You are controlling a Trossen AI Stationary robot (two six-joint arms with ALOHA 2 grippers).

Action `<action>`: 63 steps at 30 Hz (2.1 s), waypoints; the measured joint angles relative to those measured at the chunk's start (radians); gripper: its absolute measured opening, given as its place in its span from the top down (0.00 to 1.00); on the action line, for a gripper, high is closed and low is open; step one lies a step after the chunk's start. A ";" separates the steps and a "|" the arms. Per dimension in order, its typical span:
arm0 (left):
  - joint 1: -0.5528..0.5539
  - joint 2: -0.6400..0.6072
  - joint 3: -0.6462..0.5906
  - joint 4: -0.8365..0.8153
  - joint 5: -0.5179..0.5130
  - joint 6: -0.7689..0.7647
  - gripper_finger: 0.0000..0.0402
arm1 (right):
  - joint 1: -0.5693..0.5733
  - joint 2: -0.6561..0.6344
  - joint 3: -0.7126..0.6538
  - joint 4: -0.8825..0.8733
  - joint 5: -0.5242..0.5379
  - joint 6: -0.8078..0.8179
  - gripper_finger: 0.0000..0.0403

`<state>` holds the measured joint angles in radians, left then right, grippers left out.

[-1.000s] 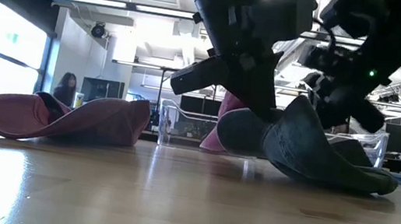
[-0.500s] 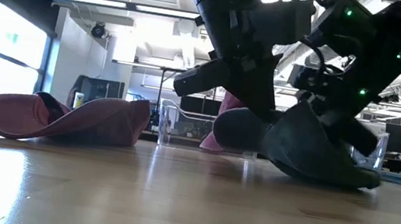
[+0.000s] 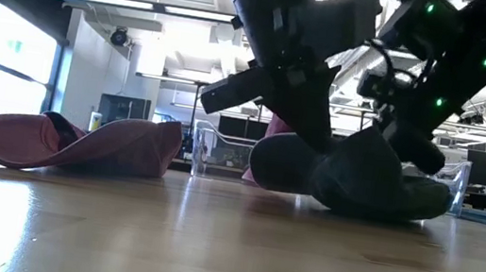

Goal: Pick & Place hat
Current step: Put the top black cap into the right transparent bin

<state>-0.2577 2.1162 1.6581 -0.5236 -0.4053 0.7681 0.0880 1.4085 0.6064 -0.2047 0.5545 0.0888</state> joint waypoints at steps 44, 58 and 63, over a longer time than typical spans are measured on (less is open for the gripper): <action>0.022 -0.065 0.000 -0.237 -0.040 -0.045 0.99 | 0.286 0.163 0.161 0.080 -0.492 -0.101 0.86; 0.054 -0.096 0.000 -0.593 -0.116 -0.384 0.50 | 0.208 0.151 0.213 0.047 -0.578 -0.049 0.96; -0.016 -0.094 -0.001 -0.522 -0.090 -0.417 0.52 | 0.265 0.046 0.212 -0.044 -0.421 -0.044 0.98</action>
<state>-0.2736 2.0224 1.6573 -1.0459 -0.4955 0.3514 0.3527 1.4548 0.8188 -0.2482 0.1332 0.0444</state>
